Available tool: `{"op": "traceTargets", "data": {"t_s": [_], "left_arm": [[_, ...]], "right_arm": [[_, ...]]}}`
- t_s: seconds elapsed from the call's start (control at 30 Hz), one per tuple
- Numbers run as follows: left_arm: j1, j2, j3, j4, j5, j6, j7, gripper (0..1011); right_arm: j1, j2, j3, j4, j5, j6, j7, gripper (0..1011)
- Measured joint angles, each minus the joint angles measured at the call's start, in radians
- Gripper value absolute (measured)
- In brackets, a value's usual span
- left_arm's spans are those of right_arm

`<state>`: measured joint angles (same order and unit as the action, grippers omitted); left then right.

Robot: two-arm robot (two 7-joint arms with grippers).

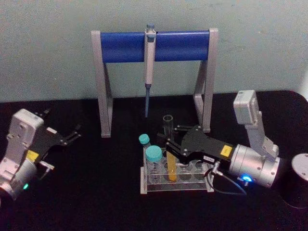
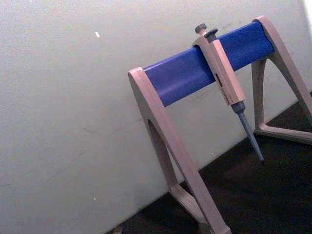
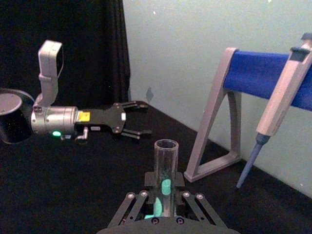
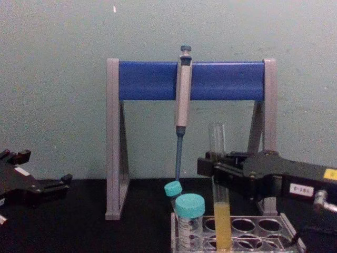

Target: Pick up the test tube from the test tube rack, shake it, then place it back into the test tube rack.

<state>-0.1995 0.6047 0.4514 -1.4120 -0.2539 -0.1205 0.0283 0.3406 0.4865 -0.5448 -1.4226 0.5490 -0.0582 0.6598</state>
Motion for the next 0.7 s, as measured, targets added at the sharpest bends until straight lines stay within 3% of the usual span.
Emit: {"op": "traceTargets", "data": {"t_s": [0.33,0.7], "left_arm": [[0.000,0.000,0.000,0.000,0.000,0.000,0.000,1001],[0.000,0.000,0.000,0.000,0.000,0.000,0.000,1001]], "right_arm": [[-0.034,0.021,0.031,-0.062,0.026,0.002,-0.004,227],[-0.035,0.034,0.064,-0.123,0.054,0.029,-0.032,227]]}}
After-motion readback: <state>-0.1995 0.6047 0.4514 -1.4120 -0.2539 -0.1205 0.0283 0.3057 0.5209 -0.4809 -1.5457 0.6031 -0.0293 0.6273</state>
